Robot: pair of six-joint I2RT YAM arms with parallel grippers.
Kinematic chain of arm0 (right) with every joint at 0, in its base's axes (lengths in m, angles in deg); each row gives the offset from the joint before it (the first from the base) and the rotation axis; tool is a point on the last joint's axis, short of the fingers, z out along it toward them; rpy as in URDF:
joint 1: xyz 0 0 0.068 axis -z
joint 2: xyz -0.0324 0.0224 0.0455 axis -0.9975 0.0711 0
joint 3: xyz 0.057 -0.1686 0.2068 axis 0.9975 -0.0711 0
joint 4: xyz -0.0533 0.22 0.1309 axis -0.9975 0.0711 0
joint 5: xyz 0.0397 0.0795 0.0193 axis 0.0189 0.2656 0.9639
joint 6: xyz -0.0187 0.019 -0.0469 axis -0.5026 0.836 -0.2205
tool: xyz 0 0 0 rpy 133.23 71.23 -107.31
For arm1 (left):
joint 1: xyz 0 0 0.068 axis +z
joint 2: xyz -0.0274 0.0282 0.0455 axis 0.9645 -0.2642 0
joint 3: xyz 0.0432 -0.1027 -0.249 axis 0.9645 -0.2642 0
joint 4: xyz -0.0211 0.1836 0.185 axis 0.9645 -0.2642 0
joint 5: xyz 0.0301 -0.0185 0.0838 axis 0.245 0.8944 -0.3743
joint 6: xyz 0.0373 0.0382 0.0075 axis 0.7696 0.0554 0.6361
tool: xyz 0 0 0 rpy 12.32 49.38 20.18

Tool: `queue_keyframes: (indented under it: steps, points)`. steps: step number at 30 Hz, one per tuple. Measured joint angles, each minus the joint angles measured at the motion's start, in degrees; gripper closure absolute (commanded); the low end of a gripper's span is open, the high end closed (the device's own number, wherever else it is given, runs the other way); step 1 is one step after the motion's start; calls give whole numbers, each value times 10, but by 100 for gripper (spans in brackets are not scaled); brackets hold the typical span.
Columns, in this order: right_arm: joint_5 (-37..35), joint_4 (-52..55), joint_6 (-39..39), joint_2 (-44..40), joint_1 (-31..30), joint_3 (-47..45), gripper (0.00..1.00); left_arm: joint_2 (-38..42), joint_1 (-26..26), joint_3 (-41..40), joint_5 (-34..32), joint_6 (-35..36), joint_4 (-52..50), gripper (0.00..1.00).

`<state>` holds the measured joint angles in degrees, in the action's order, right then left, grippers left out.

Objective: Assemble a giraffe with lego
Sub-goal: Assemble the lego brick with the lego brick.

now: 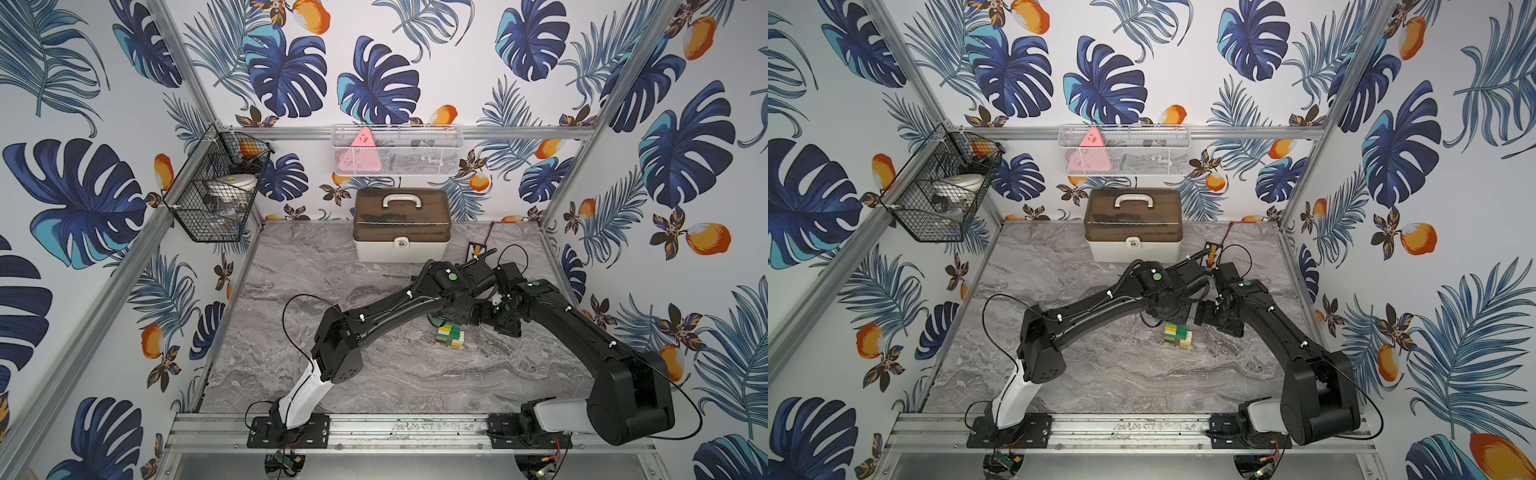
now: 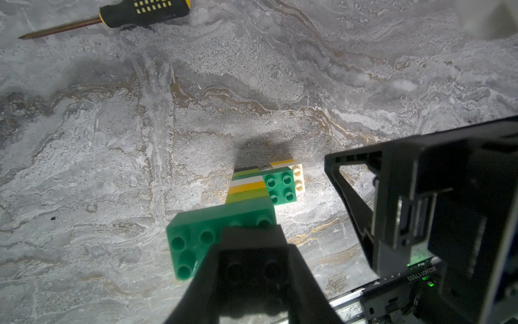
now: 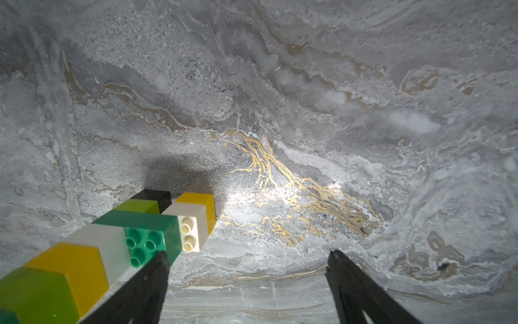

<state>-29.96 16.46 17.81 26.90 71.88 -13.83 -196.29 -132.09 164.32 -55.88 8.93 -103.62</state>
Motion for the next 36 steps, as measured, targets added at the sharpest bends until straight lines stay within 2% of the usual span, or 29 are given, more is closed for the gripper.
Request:
queue_keyframes:
  steps: [20,36]
  points:
    - [-19,2,2,-14,-10,3,11,11,0,-28,0,-32,19,96]
    - [-27,5,2,-19,-11,12,11,19,0,-44,-2,-19,32,97]
